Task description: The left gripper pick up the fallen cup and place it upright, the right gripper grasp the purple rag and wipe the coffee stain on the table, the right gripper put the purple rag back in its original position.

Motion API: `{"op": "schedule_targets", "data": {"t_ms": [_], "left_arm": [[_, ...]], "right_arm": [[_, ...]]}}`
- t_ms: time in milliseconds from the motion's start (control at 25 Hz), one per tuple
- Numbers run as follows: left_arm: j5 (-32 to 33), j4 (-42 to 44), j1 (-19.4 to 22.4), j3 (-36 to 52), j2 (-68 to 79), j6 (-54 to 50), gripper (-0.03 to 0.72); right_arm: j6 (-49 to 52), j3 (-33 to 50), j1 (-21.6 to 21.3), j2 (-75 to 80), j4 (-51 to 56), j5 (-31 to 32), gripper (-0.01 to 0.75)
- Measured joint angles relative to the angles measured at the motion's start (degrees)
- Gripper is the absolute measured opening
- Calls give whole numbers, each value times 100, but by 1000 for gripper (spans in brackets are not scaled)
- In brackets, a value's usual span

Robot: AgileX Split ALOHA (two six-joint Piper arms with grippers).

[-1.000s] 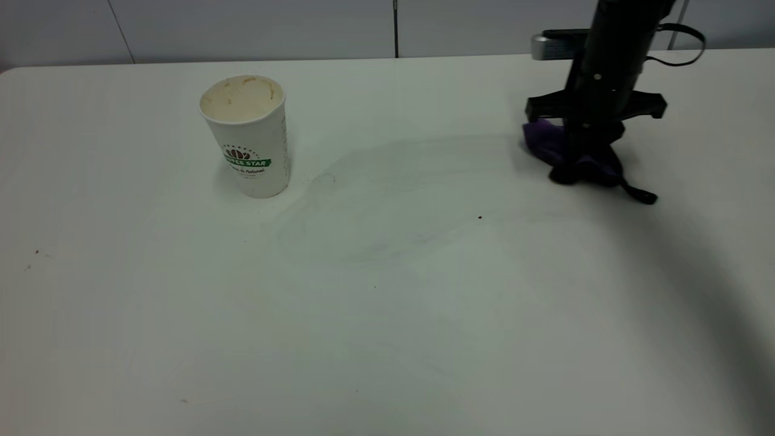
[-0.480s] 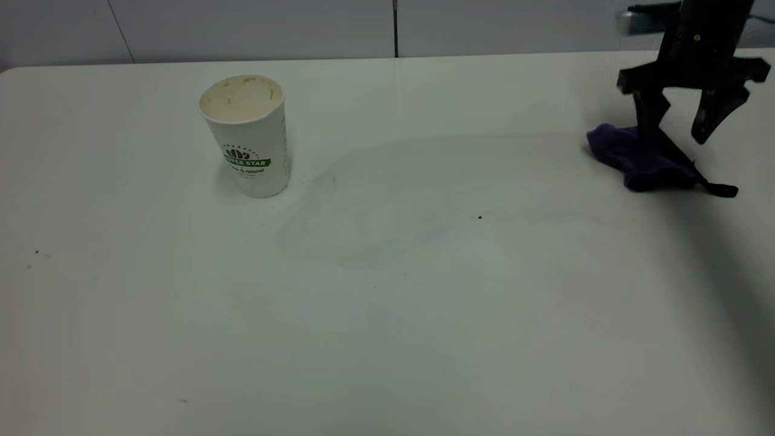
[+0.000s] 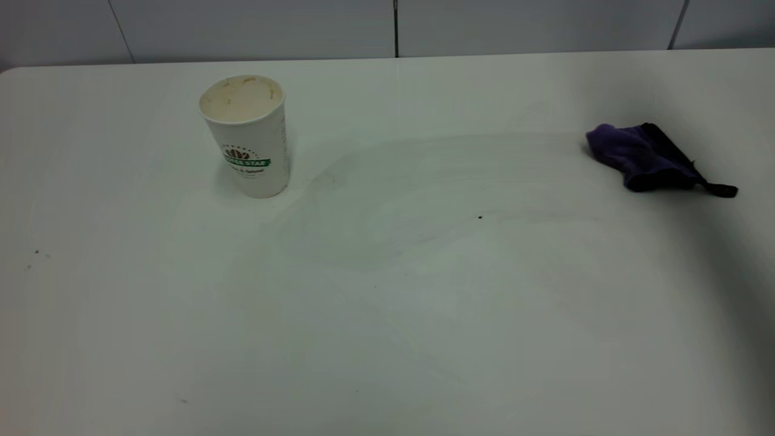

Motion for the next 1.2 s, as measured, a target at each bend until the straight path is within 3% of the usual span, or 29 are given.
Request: {"op": "schedule_targets", "data": {"t_ms": [400, 800, 1200], "left_arm": [[0, 0, 0, 0, 0, 37, 242], [0, 0, 0, 0, 0, 6, 242], [0, 0, 0, 0, 0, 6, 242]], "right_arm": [[79, 3357, 5, -5383, 37, 200, 721], [199, 6206, 5, -8931, -71, -104, 706], [275, 7432, 5, -10916, -100, 8, 684]]}}
